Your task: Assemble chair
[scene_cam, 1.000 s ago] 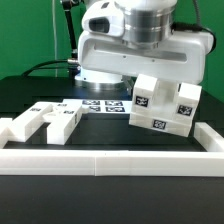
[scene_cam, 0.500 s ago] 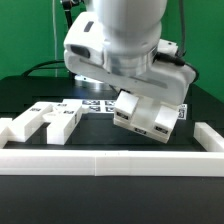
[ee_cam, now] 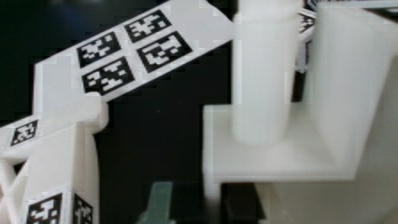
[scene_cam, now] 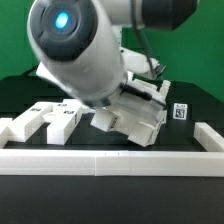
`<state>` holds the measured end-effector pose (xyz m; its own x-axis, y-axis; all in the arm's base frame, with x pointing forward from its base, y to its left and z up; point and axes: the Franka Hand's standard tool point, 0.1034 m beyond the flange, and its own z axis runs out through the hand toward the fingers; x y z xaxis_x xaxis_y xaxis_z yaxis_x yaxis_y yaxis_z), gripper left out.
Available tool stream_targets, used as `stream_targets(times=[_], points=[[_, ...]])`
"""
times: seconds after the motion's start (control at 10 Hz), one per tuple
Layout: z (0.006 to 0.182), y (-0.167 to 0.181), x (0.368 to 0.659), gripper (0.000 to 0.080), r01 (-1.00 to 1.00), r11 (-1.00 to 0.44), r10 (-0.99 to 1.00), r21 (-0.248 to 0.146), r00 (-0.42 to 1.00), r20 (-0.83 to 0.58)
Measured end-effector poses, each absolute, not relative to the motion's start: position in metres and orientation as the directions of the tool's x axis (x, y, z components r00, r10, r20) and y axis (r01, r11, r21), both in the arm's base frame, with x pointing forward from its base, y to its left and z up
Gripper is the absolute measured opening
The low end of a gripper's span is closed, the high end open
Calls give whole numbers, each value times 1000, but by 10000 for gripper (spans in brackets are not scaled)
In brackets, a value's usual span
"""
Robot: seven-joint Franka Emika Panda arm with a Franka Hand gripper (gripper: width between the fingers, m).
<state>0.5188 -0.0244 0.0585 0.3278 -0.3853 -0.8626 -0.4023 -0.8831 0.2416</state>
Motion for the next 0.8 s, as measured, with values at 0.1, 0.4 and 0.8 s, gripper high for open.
stream_targets(times=[0.1,0.4,0.8], points=[[59,-23,518,35,-400,-885,-378,236,325,-867],[55,-26,523,280,-407,-883,-385,232,348,-855],[53,-34,531,628,-384,-900,-364,206,403,-839]])
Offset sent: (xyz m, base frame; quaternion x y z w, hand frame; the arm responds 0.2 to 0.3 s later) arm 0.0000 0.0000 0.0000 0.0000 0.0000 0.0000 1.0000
